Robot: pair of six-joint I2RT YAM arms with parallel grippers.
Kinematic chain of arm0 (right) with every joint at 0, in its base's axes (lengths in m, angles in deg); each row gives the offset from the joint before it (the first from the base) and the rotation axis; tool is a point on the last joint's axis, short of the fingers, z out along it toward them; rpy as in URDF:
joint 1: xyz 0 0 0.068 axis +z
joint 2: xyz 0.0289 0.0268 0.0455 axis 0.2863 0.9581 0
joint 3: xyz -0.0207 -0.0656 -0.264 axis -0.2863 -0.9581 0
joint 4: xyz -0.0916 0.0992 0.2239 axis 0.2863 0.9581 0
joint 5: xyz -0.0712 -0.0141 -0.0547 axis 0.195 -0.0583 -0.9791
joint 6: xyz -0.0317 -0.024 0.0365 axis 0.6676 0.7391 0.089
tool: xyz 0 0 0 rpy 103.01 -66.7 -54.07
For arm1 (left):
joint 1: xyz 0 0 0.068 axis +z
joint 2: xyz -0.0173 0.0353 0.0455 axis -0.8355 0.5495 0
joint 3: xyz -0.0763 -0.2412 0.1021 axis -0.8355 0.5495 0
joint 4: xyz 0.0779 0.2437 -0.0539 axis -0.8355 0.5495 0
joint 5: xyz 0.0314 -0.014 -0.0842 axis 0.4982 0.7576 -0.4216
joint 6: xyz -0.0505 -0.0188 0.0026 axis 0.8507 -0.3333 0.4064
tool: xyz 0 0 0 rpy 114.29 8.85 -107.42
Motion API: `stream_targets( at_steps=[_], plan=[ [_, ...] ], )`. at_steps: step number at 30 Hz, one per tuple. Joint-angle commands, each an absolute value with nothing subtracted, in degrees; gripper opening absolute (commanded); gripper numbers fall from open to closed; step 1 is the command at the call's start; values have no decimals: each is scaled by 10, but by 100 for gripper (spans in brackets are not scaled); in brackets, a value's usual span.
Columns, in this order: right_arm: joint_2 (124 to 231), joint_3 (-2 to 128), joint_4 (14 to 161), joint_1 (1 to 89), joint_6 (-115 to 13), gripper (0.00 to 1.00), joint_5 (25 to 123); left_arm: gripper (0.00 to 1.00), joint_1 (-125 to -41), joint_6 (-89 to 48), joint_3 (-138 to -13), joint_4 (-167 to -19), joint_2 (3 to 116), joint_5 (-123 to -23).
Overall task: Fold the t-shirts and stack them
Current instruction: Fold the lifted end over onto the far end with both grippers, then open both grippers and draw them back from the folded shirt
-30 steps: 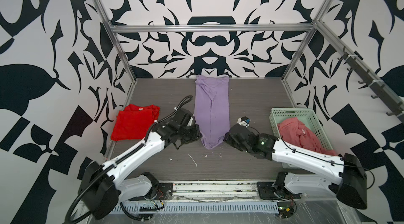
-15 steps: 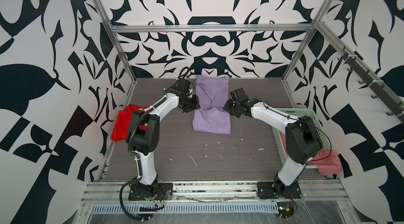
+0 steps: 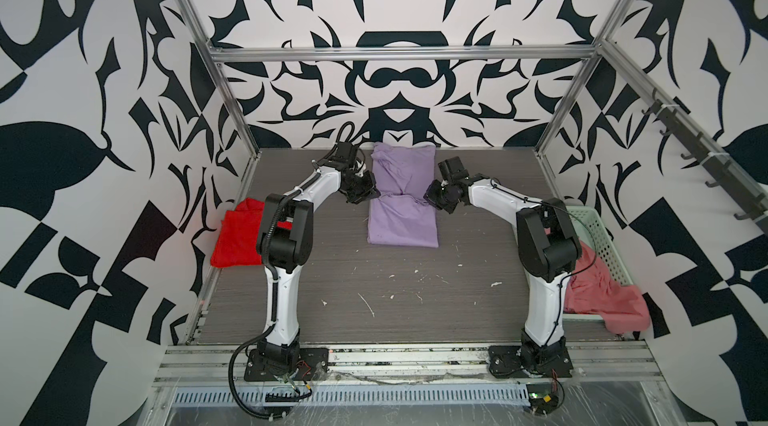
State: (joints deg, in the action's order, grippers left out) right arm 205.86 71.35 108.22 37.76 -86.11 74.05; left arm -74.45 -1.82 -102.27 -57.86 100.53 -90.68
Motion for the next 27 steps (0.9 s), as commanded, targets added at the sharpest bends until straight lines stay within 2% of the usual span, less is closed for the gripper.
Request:
stream_targets(
  at_steps=[1, 5, 6, 8, 10, 12, 14, 17, 23, 24, 27],
  plan=[
    [2059, 747, 1093, 368, -852, 0, 750, 0, -739, -18, -1048, -569, 1032, -918],
    [2078, 769, 1092, 362, -846, 0, 765, 10, -734, -6, -1053, -575, 1043, -914],
    [2080, 773, 1084, 361, -841, 0, 771, 17, -733, -3, -1052, -576, 1043, -911],
    [2078, 782, 1080, 359, -835, 12, 768, 26, -729, -2, -1053, -579, 1042, -907],
    [2070, 789, 1072, 356, -827, 27, 766, 40, -723, -3, -1054, -581, 1034, -896],
    [2060, 797, 1070, 354, -806, 45, 771, 50, -716, -4, -1048, -587, 1019, -878],
    [2044, 801, 1089, 354, -787, 47, 755, 58, -709, -5, -1032, -594, 1000, -866],
    [2014, 781, 1115, 354, -772, 47, 749, 61, -702, -13, -980, -608, 954, -849],
    [1930, 622, 1102, 365, -789, 48, 783, 72, -704, -31, -808, -625, 849, -844],
    [1913, 593, 1093, 369, -796, 57, 786, 74, -705, -28, -774, -630, 829, -847],
    [1871, 507, 1053, 382, -830, 60, 792, 79, -712, -18, -688, -651, 779, -863]
  ],
)
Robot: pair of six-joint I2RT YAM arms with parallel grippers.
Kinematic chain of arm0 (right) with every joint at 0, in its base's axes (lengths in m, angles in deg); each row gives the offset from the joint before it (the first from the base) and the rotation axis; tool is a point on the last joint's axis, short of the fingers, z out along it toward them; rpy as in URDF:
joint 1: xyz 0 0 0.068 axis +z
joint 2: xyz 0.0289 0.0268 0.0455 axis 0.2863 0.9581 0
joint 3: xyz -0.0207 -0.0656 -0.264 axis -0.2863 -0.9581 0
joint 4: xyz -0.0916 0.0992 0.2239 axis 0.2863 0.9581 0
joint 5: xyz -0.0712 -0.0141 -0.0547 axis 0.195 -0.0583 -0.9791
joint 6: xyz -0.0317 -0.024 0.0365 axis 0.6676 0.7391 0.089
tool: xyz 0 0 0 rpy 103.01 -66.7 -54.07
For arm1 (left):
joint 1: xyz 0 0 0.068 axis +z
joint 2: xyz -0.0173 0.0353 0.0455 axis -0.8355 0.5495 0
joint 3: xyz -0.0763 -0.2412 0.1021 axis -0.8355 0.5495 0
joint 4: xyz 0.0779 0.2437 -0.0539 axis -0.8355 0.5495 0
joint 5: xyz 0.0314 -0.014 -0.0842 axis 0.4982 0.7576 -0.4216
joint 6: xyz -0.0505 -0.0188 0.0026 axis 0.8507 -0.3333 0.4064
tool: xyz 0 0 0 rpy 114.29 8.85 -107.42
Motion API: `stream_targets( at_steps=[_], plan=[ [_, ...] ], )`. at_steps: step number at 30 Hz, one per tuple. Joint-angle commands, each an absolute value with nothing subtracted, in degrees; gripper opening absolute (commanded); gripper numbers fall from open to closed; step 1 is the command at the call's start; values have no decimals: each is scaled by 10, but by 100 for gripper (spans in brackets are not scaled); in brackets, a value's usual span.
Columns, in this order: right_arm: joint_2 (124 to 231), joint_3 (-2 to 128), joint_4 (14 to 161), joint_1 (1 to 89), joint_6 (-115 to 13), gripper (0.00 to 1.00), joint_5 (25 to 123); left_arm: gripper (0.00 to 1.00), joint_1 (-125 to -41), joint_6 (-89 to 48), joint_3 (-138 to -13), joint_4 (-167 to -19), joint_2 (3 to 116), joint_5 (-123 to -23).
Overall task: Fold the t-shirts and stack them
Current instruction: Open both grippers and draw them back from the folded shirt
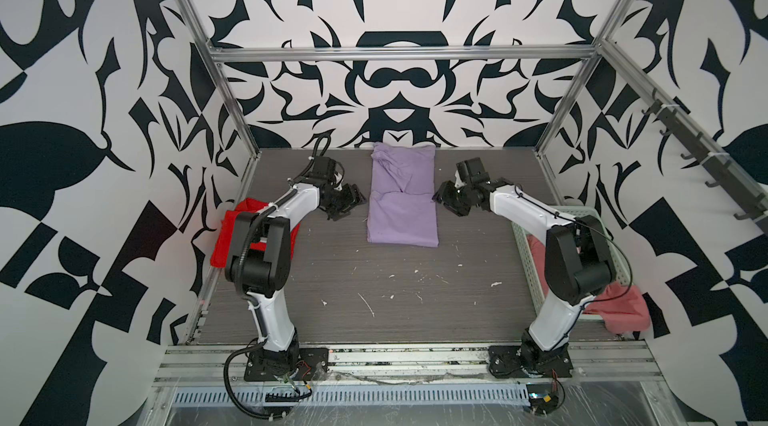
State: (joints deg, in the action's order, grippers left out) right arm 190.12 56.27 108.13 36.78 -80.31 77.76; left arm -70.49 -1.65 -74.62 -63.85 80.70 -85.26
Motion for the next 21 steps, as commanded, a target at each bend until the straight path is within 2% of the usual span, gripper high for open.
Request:
stream_targets(
  at_steps=[1, 6, 13, 18, 21],
  plan=[
    [1858, 482, 1036, 387, -842, 61, 794, 84, -716, -13, -668, -658, 768, -872],
    [1810, 346, 922, 407, -925, 62, 801, 84, -739, 46, -573, -730, 739, -905],
    [1820, 267, 816, 422, -995, 64, 810, 84, -759, 128, -538, -801, 759, -901],
    [1869, 253, 737, 435, -1049, 62, 806, 75, -764, 174, -536, -845, 802, -908],
    [1889, 252, 713, 437, -1066, 57, 801, 68, -772, 195, -538, -864, 824, -906]
  ],
)
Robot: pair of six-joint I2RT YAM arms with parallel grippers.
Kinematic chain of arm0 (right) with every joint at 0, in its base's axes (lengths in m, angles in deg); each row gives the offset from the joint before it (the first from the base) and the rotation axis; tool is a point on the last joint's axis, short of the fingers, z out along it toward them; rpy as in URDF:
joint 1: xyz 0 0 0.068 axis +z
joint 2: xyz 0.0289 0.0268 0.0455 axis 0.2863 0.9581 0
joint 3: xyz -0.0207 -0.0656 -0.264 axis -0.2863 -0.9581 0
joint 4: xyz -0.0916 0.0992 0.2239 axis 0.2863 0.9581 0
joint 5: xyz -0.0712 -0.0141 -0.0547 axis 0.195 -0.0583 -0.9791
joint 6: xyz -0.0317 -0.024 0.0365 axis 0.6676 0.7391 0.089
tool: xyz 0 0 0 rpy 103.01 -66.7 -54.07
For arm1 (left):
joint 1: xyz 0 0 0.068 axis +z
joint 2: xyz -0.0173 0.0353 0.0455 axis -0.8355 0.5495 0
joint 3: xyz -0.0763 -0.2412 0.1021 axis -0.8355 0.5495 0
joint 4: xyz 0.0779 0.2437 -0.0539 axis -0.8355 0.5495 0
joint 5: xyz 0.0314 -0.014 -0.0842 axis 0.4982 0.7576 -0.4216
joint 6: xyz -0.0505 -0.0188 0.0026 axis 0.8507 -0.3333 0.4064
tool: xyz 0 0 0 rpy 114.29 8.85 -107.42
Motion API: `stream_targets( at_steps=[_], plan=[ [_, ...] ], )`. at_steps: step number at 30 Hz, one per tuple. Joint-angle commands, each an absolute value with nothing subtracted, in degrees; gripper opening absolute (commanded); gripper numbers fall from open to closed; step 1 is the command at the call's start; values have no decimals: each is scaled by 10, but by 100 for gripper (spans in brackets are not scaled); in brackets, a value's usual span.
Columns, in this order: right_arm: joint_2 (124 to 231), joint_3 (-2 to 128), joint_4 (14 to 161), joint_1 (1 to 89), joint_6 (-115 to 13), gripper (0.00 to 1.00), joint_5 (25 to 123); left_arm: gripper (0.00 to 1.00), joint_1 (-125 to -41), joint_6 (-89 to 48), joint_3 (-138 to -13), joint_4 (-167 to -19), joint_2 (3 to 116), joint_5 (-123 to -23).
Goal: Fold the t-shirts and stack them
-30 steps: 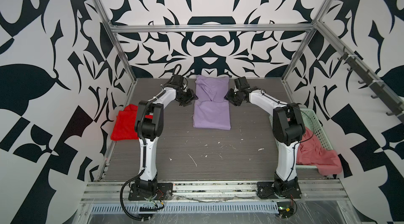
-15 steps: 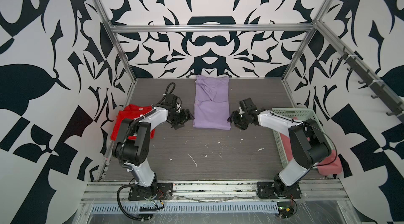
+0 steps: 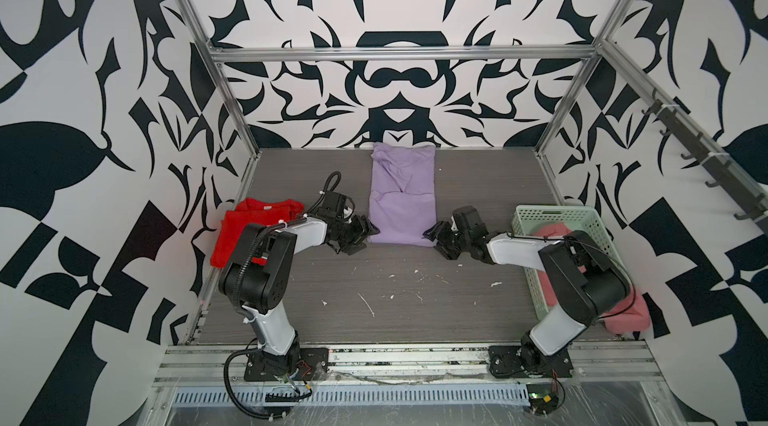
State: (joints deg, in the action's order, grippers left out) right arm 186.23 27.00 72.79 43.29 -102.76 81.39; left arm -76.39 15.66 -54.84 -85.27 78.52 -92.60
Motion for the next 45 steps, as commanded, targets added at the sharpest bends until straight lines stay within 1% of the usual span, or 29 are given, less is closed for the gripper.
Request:
stream_targets(
  at_steps=[1, 2, 3, 9, 10, 12, 15, 20, 23, 27, 31, 34, 37, 40, 45],
  plan=[
    [1892, 254, 714, 437, -1069, 54, 800, 65, -775, 200, -541, -867, 830, -904],
    [1895, 256, 716, 438, -1070, 51, 798, 62, -776, 204, -543, -870, 835, -903],
    [1896, 258, 722, 438, -1071, 47, 795, 55, -779, 209, -545, -873, 838, -901],
    [1891, 282, 787, 444, -1046, 12, 774, 5, -783, 222, -542, -873, 831, -878],
    [1889, 291, 807, 447, -1034, 8, 773, 0, -783, 222, -541, -871, 829, -878],
    [1888, 309, 841, 452, -1013, 3, 773, 0, -782, 217, -536, -865, 820, -883],
    [1879, 324, 893, 464, -981, 0, 775, 0, -784, 206, -519, -846, 794, -886],
    [1835, 310, 961, 498, -952, 0, 784, 0, -800, 205, -455, -804, 727, -907],
    [1795, 287, 1005, 531, -951, 0, 779, 0, -820, 226, -395, -786, 666, -915],
    [1720, 238, 1054, 599, -987, 0, 760, 0, -864, 278, -310, -762, 559, -911],
    [1626, 189, 1088, 683, -1061, 0, 717, 0, -924, 342, -250, -705, 413, -881],
    [1568, 166, 1090, 726, -1103, 0, 692, 0, -942, 389, -222, -665, 304, -863],
    [1541, 174, 1091, 739, -1109, 1, 678, 0, -942, 412, -224, -631, 225, -840],
    [1551, 209, 1095, 739, -1089, 4, 673, 0, -942, 413, -246, -630, 215, -836],
    [1613, 307, 1116, 732, -1045, 4, 663, 0, -936, 340, -347, -633, 322, -825]
  ],
)
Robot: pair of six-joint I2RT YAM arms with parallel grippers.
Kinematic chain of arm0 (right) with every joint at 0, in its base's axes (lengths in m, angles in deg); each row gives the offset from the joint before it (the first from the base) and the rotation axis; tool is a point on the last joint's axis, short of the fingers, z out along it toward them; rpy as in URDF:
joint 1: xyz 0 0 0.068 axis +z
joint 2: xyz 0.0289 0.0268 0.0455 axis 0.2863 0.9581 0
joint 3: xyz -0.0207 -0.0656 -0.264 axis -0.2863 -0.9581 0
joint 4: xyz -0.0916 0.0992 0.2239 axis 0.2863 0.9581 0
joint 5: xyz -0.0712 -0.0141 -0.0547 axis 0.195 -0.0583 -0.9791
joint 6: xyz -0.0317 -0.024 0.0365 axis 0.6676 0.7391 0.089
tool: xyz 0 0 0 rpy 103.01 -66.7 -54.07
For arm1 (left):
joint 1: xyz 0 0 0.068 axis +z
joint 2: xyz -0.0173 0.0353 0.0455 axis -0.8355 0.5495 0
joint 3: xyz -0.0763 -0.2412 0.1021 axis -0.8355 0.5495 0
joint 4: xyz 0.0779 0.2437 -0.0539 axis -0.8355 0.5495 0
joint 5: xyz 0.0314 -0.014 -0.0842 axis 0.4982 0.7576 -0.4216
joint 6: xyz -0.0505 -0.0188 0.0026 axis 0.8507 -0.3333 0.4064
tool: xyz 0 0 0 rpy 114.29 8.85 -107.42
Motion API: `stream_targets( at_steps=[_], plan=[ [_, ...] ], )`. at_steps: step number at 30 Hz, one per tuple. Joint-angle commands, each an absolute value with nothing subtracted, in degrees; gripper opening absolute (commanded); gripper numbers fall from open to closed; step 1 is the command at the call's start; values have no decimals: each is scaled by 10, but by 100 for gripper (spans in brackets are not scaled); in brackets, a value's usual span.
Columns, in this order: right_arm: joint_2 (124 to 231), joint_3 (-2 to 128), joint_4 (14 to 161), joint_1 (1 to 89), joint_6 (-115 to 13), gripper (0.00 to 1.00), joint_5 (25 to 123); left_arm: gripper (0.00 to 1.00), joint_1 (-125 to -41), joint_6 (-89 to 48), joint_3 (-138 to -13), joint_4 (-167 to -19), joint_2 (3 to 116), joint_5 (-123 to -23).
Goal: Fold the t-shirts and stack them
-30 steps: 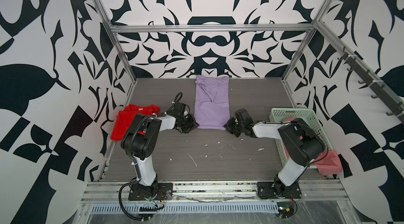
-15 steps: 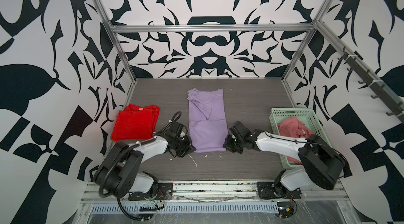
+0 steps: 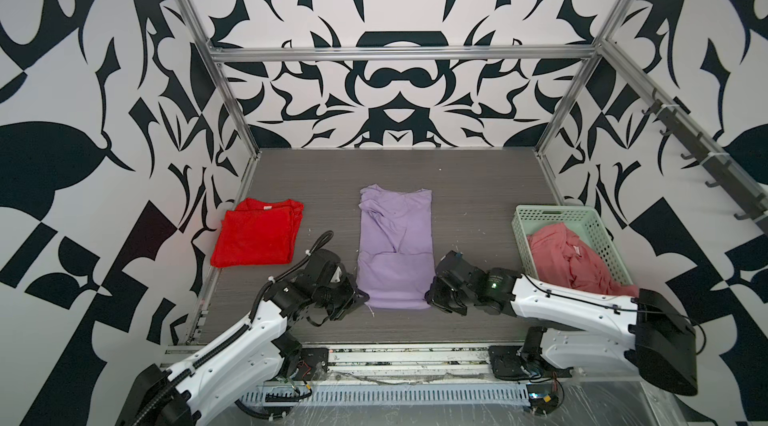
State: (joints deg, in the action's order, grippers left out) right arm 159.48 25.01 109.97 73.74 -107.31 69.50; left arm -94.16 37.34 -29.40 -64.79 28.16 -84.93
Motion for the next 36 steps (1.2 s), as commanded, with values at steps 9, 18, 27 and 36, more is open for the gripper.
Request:
stream_targets(
  at_steps=[9, 18, 27, 36],
  plan=[
    [1734, 465, 1063, 610, -982, 5, 698, 0, -826, 204, -587, -658, 558, -871],
    [1894, 613, 1018, 466, -937, 5, 814, 0, -750, 151, -825, -663, 792, -952],
    [2047, 722, 995, 395, -953, 4, 867, 0, -717, 144, -1017, -644, 988, -989],
    [2062, 736, 969, 353, -963, 4, 857, 18, -709, 181, -1067, -706, 1060, -1008]
  ],
)
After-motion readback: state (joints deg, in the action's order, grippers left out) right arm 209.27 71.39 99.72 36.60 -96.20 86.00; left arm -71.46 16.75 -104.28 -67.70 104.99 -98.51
